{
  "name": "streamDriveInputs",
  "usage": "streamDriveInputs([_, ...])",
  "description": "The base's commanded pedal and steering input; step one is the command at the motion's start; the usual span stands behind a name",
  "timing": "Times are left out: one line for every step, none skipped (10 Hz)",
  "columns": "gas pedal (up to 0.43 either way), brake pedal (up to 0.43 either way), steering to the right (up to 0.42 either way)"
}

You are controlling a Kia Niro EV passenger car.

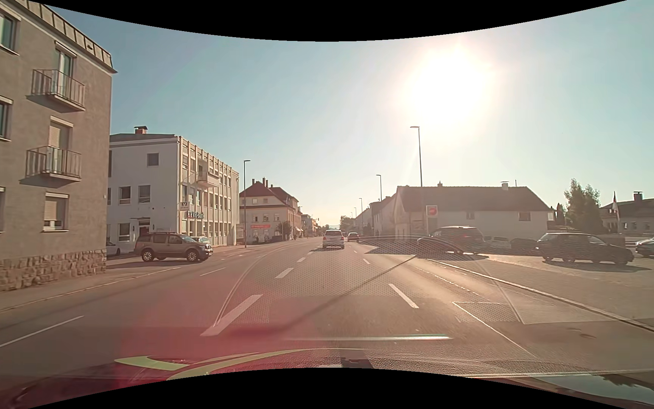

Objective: Follow the waypoints while adhering to traffic rules and regulations

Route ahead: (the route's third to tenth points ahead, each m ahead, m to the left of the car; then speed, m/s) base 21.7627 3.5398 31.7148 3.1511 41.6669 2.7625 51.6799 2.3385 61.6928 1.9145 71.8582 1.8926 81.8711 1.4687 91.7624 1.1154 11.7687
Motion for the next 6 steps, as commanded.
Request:
streamDriveInputs([0.098,0.000,0.002])
streamDriveInputs([0.087,0.000,0.001])
streamDriveInputs([0.087,0.000,0.001])
streamDriveInputs([0.087,0.000,0.001])
streamDriveInputs([0.087,0.000,0.000])
streamDriveInputs([0.087,0.000,0.000])
